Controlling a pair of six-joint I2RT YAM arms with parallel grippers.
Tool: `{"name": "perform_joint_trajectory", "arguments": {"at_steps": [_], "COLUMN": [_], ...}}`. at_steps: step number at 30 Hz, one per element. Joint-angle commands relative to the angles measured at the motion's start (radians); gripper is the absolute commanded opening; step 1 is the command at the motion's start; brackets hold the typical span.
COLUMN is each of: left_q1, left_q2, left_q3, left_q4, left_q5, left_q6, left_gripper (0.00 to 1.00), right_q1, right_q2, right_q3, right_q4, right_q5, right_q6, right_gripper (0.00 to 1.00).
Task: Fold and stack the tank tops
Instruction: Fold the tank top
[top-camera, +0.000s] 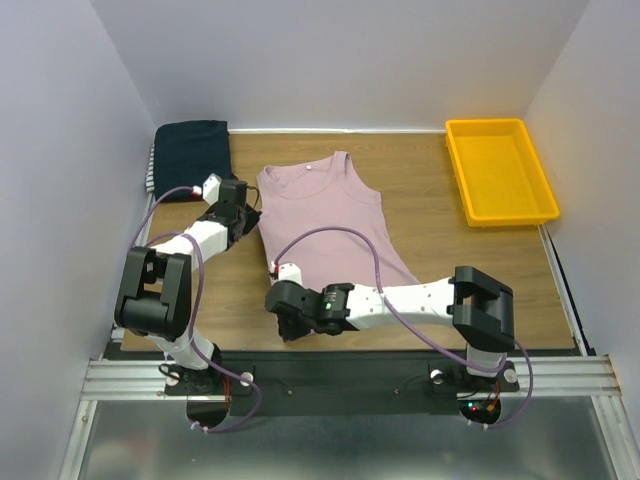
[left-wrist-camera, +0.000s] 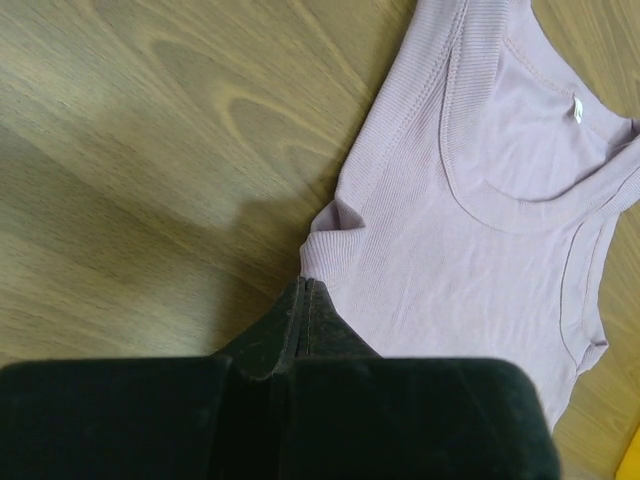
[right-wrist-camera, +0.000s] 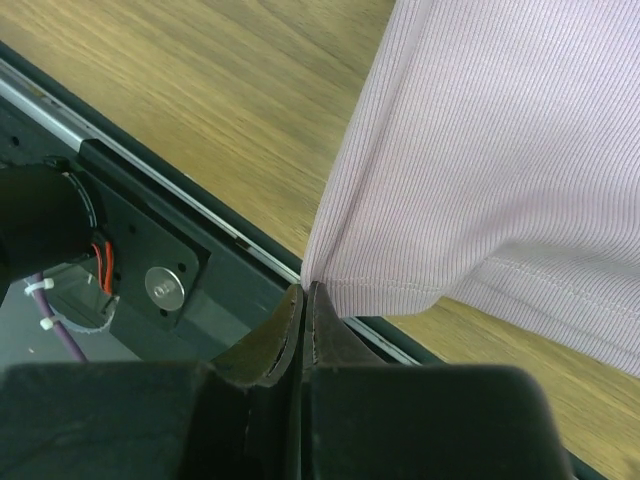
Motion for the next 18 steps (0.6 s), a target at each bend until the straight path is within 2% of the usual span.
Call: {"name": "perform_joint_trajectory", "arguments": {"at_steps": [1,8,18], "left_q1": [-0.003,-0.04,-0.127], "left_q2": [-0.014,0.029,0.218], "left_q3": [0.06,0.148,0.332], "left_q4": [0.004,-0.007,-0.045], "left_q5": [-0.033,-0.018,-0.027], "left_q6": [0.006,0.029,0.038], "left_gripper": [0.0,0.0,0.0], "right_q1": [0.009,-0.014,-0.075], "right_q2": [0.017,-0.05,-0.207], "right_q3": [0.037,-0.035,-0.234], "right_q4": [0.017,0.017,0.025], "right_q5": [-0.013,0.024,0.076], "right_q6": [0.011,0.034,0.072], "right_gripper": [0.0,0.0,0.01]}}
